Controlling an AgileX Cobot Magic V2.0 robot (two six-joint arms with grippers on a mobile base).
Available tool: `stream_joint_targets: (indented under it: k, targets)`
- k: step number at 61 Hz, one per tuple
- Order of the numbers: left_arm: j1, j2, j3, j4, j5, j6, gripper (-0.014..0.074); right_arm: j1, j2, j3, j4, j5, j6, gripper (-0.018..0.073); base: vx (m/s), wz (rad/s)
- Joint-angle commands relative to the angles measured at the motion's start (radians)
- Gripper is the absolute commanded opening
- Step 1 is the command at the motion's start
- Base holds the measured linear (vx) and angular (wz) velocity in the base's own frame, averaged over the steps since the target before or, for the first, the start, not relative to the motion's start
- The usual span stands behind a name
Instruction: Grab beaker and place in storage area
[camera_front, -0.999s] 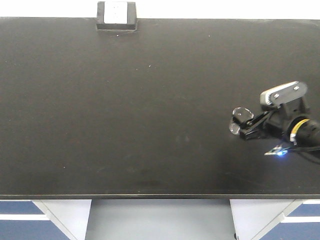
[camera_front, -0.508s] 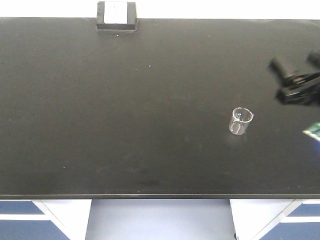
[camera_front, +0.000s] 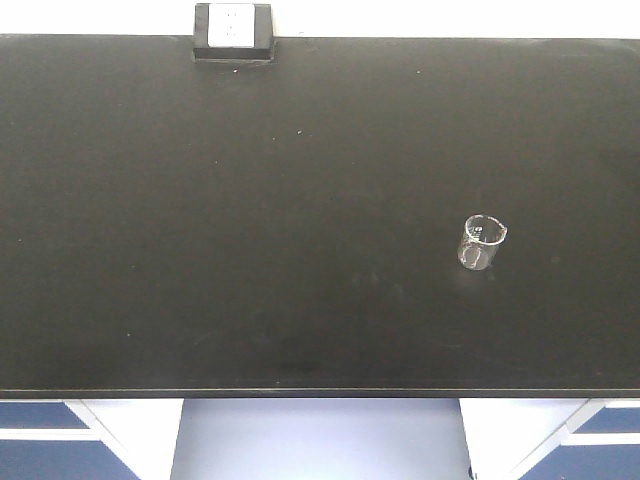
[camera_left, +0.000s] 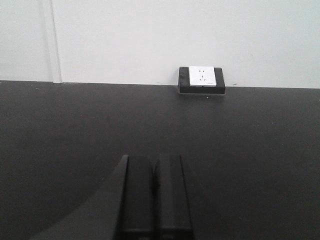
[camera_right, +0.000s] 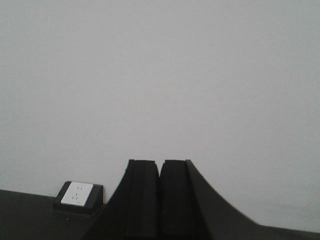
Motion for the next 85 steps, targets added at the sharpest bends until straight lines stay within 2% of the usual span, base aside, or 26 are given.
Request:
stream_joint_targets:
  k: [1, 18, 32, 35, 38, 44, 51, 52, 59, 65, 76, 79, 80, 85]
  targets:
    - [-0.008, -0.017, 0.022, -0.006, -0.081, -0.006, -0.0008, -0.002, -0.041, -0.028, 0.007, -0.041, 0.002, -0.0008, 0.00, 0.00]
    - [-0.008, -0.017, 0.022, -0.006, -0.081, -0.006, -0.0008, -0.002, -0.082, -0.028, 0.005, -0.040, 0.001, -0.0008, 0.00, 0.00]
    - [-0.008, -0.017, 0.022, -0.006, -0.081, -0.006, -0.0008, -0.002, -0.082, -0.028, 0.020, 0.016, -0.001, -0.0008, 0.00, 0.00]
    - [-0.008, -0.017, 0.022, -0.006, -0.081, -0.006, -0.0008, -0.002, -0.082, -0.028, 0.074, 0.029, -0.013, -0.0008, 0.00, 0.00]
    - [-0.008, -0.017, 0.022, -0.006, -0.081, -0.006, -0.0008, -0.002, -0.082, -0.028, 0.196, 0.064, -0.061, -0.0008, 0.00, 0.00]
    - [-0.008, -0.017, 0.022, -0.006, -0.081, -0.006, -0.0008, -0.002, -0.082, -0.021, 0.461, 0.144, -0.267, -0.0008, 0.00, 0.00]
    - [-0.008, -0.017, 0.022, -0.006, -0.081, -0.006, -0.0008, -0.002, -0.086, 0.047, 0.669, 0.147, -0.553, -0.0008, 0.00, 0.00]
    - [-0.008, -0.017, 0.022, -0.006, -0.081, -0.006, -0.0008, -0.002, -0.088, 0.060, 0.687, 0.147, -0.567, -0.0008, 0.00, 0.00]
    - [-0.008, -0.017, 0.022, -0.006, -0.081, -0.006, -0.0008, -0.002, -0.124, 0.164, 0.779, 0.148, -0.721, -0.0008, 0.00, 0.00]
    - [-0.008, -0.017, 0.022, -0.006, -0.081, -0.006, -0.0008, -0.002, -0.193, 0.290, 0.836, 0.147, -0.782, -0.0008, 0.00, 0.00]
    - [-0.008, -0.017, 0.022, -0.006, -0.081, -0.006, -0.0008, -0.002, -0.392, 0.515, 0.851, 0.147, -0.769, -0.0008, 0.00, 0.00]
    - [-0.008, -0.017, 0.022, -0.006, -0.081, -0.006, -0.0008, -0.002, -0.445, 0.518, 0.851, 0.240, -0.750, -0.0008, 0.00, 0.00]
    - [-0.008, -0.017, 0.022, -0.006, -0.081, -0.006, -0.0008, -0.002, -0.501, 0.518, 0.842, 0.323, -0.761, -0.0008, 0.00, 0.00]
    - [-0.008, -0.017, 0.022, -0.006, -0.081, -0.006, -0.0008, -0.002, -0.539, 0.518, 0.842, 0.361, -0.771, -0.0008, 0.00, 0.00]
